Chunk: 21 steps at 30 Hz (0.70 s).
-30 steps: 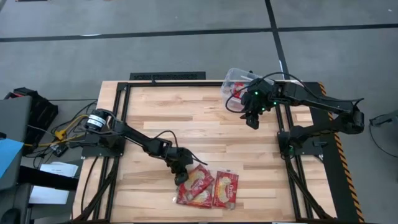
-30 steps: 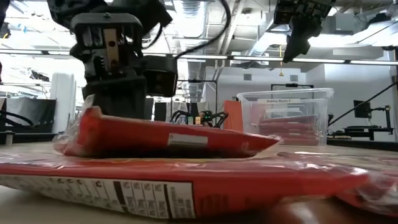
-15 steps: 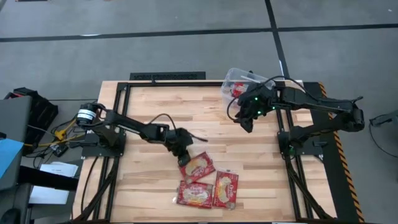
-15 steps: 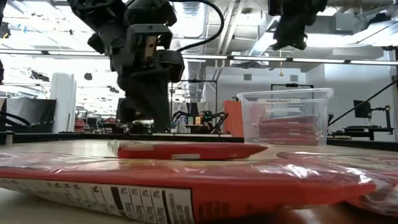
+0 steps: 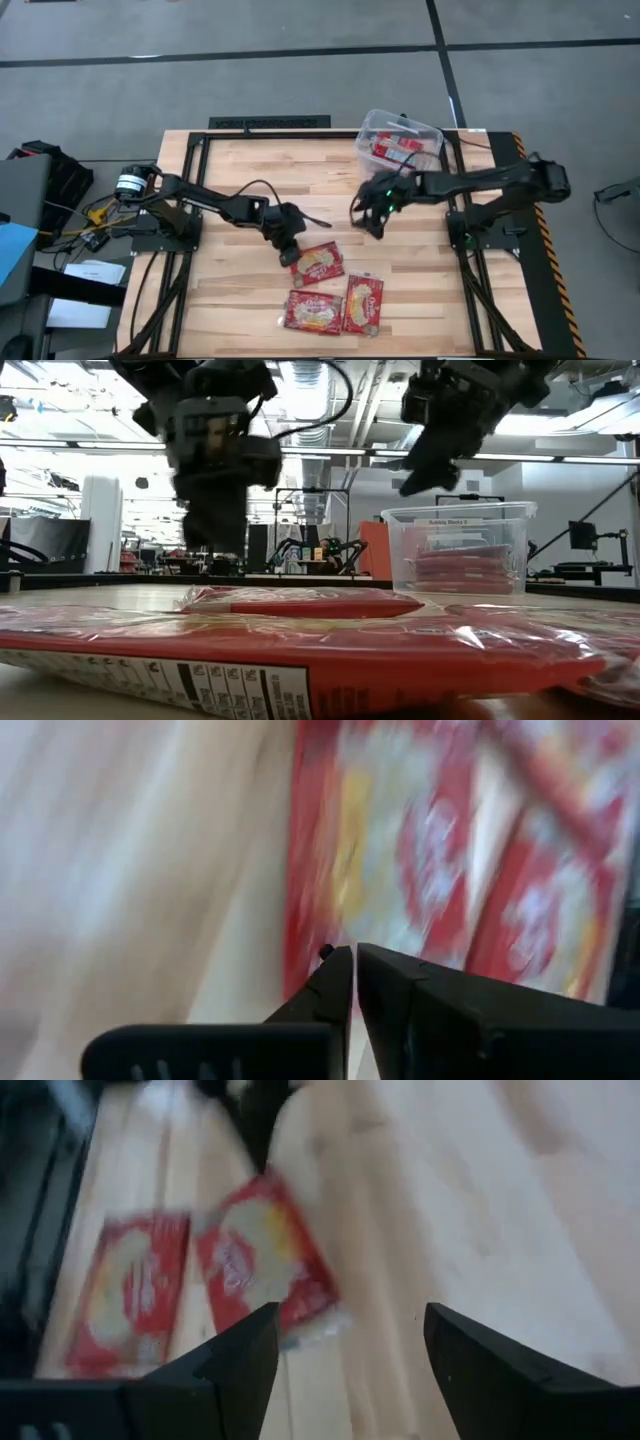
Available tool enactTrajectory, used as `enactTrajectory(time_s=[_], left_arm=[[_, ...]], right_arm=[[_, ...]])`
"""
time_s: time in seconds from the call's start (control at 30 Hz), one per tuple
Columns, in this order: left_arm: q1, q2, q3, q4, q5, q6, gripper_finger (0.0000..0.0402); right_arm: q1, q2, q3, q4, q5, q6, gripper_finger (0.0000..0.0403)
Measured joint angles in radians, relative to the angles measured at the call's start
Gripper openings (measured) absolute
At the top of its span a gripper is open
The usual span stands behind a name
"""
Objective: Sort popcorn bags into baskets
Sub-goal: Put the red popcorn bag into the transparent bin
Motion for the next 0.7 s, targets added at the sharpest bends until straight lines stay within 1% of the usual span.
enactTrajectory(time_s=[0.1,0.17,0.23,0.33,0.47,0.6,0.7], left_arm=[[-0.027,0.0,0.0,-0.084,0.0,-0.014,0.0015],[-0.057,0.0,0.0,-0.11,-0.009,-0.013,0.0017],[-0.096,0.0,0.0,-0.114,-0.029,-0.023,0.0017],[-0.151,0.0,0.0,-0.104,-0.099,-0.061,0.0017],[-0.203,0.0,0.0,-0.096,-0.183,-0.112,0.0018],[-0.245,0.0,0.0,-0.091,-0.251,-0.135,0.0018],[-0.268,0.0,0.0,-0.092,-0.318,-0.153,0.0018]], right_arm=[[0.064,0.098,0.012,0.149,0.003,-0.118,0.027],[0.088,0.168,0.036,0.217,0.002,-0.158,0.027],[0.098,0.243,0.068,0.224,0.002,-0.182,0.027],[0.1,0.349,0.124,0.226,-0.006,-0.197,0.027],[0.09,0.471,0.189,0.228,-0.071,-0.199,0.027],[0.09,0.557,0.234,0.223,-0.124,-0.201,0.027],[0.093,0.61,0.254,0.207,-0.13,-0.203,0.027]])
